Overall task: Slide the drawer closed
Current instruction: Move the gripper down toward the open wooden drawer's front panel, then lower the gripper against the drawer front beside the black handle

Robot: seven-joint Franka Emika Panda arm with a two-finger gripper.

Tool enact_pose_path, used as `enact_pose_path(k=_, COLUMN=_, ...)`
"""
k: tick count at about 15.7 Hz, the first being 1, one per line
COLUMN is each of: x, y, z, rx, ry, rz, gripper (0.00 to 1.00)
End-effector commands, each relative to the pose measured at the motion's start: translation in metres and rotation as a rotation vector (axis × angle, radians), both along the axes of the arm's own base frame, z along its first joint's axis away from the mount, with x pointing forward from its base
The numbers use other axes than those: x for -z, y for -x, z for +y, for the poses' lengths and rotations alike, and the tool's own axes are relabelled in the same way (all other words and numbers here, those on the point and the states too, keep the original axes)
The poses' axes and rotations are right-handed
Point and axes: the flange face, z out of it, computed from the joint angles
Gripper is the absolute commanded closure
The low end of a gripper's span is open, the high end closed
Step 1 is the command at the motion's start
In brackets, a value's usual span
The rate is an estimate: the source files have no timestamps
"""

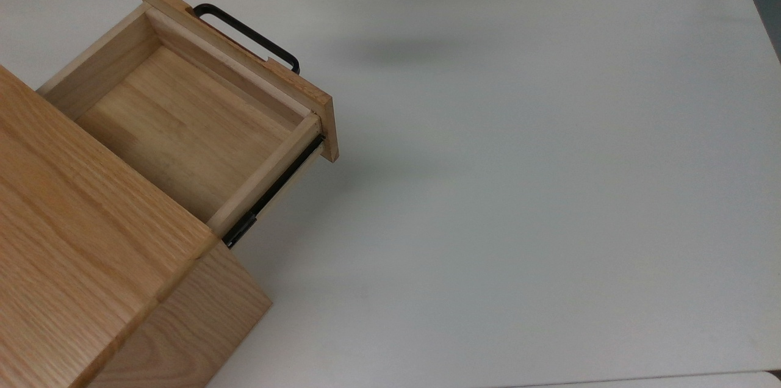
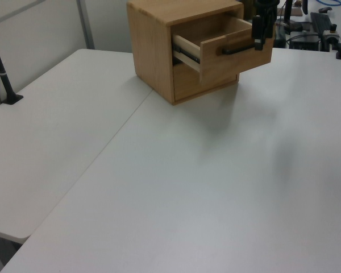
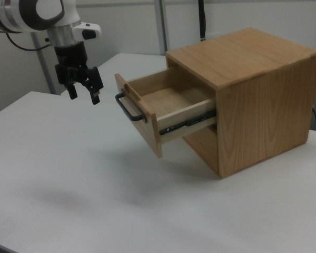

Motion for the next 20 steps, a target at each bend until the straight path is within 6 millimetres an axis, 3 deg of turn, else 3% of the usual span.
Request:
enact_pose_path(k=1, x=-0.004, y=0.003, z=0.0, rx=0.004, ry=-0.006, rz=0.0, gripper=0.0)
enact_pose_path(k=3, x=-0.004, y=0.003, z=-0.004, rx=0.012, ry=-0.012, rz=0.0, gripper=0.03)
enact_pose_path(k=7, x=-0.003, y=0.003, z=-0.007, rx=0.035, ry=-0.021, rz=0.001, gripper=0.58)
enact_pose_path(k=10, x=-0.001, y=0.001, z=-0.015, rx=0.112, ry=-0.061, rz=0.006, gripper=0.87)
enact_pose_path(k=12, x=0.006, y=-0.004, z=-0.02, rx=0.194, ry=-0.062, rz=0.014, gripper=0.95)
enact_pose_path(k=20, x=0.038, y=-0.048, z=-0.063, rx=0.516, ry=-0.058, rz=-0.07, gripper=0.96)
